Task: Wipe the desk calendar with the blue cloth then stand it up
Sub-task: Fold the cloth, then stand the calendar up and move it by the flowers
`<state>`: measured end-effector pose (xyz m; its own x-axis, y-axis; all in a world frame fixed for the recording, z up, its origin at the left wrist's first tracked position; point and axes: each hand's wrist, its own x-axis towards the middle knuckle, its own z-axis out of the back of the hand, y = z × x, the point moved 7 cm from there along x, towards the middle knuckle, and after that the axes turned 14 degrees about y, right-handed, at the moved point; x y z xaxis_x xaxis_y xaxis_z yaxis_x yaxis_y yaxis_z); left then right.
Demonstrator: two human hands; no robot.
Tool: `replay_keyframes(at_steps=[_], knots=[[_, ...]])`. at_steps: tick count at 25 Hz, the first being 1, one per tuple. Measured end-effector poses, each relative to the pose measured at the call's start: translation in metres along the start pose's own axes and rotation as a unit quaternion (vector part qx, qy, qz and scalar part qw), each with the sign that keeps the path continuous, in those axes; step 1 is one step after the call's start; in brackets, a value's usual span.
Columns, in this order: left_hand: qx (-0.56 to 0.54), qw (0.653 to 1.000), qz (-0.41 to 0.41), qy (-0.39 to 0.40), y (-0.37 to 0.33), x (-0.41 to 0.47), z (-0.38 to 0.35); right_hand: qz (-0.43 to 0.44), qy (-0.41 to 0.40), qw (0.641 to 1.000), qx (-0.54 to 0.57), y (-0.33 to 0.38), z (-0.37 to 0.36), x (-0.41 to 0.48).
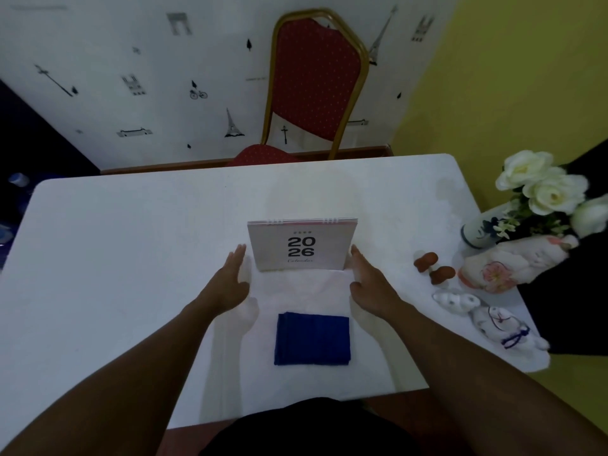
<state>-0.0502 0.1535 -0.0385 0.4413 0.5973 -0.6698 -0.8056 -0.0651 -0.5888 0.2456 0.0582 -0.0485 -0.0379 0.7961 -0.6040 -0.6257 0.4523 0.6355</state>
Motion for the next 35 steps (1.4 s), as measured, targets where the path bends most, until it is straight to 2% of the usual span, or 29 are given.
replay_keyframes(at_steps=[5,8,10,12,16,21,26,30,35], knots=[[-0.157,0.982,-0.103,-0.029,-0.039,-0.018,0.001,0.041,-0.084,0.991,0.093,0.021,0.008,-0.012],[-0.232,0.962,-0.137,-0.048,-0.052,-0.021,0.004,0.065,-0.115,0.979,0.156,0.038,0.011,-0.013],[-0.254,0.954,-0.148,-0.059,-0.058,-0.021,0.007,0.068,-0.125,0.977,0.160,0.046,0.016,-0.015],[-0.256,0.953,-0.154,-0.058,-0.065,-0.020,0.010,0.066,-0.129,0.978,0.151,0.047,0.022,-0.017],[-0.234,0.956,-0.173,-0.030,-0.104,0.001,0.013,0.053,-0.138,0.968,0.201,0.028,0.045,-0.025],[-0.196,0.959,-0.203,0.013,-0.181,0.047,0.002,0.005,-0.223,0.947,0.231,-0.003,0.106,-0.046],[-0.190,0.956,-0.217,0.056,-0.255,0.094,-0.026,0.037,-0.251,0.913,0.321,-0.046,0.152,-0.063],[-0.186,0.954,-0.222,0.077,-0.291,0.124,-0.045,0.027,-0.276,0.883,0.379,-0.072,0.164,-0.070],[-0.197,0.953,-0.205,0.104,-0.313,0.151,-0.063,-0.011,-0.300,0.863,0.406,-0.089,0.157,-0.066]])
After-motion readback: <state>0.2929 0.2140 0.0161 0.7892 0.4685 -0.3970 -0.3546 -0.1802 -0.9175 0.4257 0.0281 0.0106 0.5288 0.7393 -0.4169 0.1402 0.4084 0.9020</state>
